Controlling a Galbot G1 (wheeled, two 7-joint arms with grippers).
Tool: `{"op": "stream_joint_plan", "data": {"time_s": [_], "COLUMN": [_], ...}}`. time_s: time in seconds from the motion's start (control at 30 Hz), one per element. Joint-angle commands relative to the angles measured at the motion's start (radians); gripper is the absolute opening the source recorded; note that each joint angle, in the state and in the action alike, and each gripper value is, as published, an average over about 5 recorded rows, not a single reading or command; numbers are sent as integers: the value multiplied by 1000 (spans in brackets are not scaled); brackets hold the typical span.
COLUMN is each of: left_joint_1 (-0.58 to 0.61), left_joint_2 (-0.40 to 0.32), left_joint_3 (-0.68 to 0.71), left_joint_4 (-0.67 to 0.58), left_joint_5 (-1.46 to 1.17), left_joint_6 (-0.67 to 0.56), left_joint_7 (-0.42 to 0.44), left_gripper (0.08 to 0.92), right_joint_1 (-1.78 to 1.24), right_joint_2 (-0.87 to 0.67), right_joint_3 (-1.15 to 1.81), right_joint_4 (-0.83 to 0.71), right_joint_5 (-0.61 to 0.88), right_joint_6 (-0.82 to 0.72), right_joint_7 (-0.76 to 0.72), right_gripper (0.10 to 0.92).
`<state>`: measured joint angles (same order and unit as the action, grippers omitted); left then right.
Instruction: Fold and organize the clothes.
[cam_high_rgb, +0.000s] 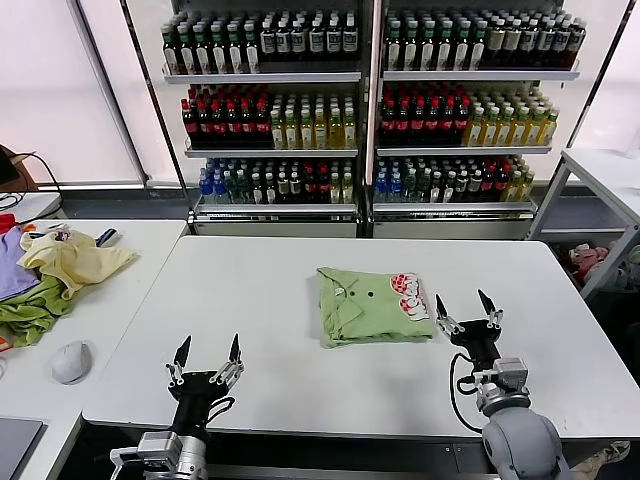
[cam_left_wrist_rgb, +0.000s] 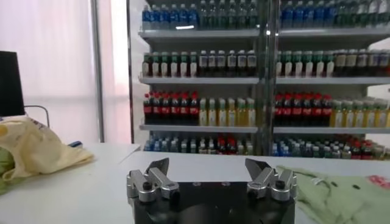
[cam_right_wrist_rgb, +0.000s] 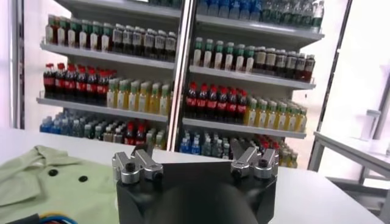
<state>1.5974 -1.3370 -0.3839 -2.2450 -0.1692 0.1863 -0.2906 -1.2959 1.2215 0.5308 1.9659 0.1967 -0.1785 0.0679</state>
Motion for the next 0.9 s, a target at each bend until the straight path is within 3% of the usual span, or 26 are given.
{"op": "stream_joint_plan", "data": {"time_s": [0.03,0.9], "left_joint_1": [3,0], "left_joint_2": [-16,-25], "left_joint_3": [8,3], "left_joint_4": [-13,-19], "left_joint_5": [-13,-21], "left_joint_6": [-34,-36], "left_joint_7": [60,102], "left_gripper": [823,823], "right_joint_1": [-164,-190], "right_joint_2": [2,-2], "right_joint_3": [46,72], "right_joint_4": [132,151], "right_joint_5": [15,-17], "right_joint_6": [83,113], "right_joint_7": [-2,70], "right_gripper": [823,823]}}
